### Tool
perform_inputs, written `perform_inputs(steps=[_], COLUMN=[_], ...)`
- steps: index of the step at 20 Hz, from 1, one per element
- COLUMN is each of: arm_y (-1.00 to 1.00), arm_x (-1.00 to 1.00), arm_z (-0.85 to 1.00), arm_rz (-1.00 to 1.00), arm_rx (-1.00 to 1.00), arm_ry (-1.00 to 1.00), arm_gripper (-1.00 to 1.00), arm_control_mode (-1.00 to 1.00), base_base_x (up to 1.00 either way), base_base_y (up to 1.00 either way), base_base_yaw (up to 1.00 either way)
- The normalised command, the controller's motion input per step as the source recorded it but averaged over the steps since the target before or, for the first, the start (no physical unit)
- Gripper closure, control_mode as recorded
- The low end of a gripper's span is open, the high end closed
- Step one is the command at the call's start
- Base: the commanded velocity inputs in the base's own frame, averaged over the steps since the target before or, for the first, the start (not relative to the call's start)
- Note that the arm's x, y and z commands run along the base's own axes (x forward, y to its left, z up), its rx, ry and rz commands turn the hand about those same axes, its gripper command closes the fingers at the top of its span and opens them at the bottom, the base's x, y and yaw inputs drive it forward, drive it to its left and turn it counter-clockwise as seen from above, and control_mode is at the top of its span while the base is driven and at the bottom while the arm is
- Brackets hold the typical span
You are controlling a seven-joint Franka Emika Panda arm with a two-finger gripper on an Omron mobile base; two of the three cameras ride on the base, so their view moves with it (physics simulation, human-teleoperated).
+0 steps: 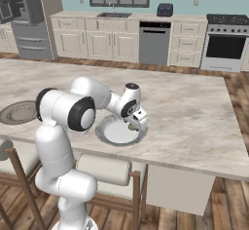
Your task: Place two dumplings into each of the tupperware containers and then place the containers in the fridge.
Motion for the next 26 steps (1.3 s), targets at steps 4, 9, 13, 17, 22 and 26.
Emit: perform_inputs(steps=[4, 9, 13, 17, 22, 26], arm_y=[0.00, -0.05, -0.10, -0.07, 0.00, 0.01], arm_x=[0.17, 0.19, 0.14, 0.14, 0.00, -0.03], arm_z=[-0.12, -0.19, -0.14, -0.13, -0.02, -0.01], arm_rz=[0.00, 0.00, 0.00, 0.00, 0.00, 0.00], arm_rx=[0.00, 0.00, 0.00, 0.00, 0.00, 0.00], arm_ry=[0.00, 0.00, 0.00, 0.00, 0.00, 0.00], arm_gripper=[-1.00, -1.00, -1.00, -1.00, 1.00, 1.00], arm_control_mode=[-1.00, -1.00, -1.00, -1.00, -1.00, -1.00], base_base_x=[0.00, 0.00, 0.00, 0.00, 0.00, 0.00], base_base_y=[0.00, 0.00, 0.00, 0.00, 0.00, 0.00], base_base_yaw=[0.00, 0.00, 0.00, 0.00, 0.00, 0.00])
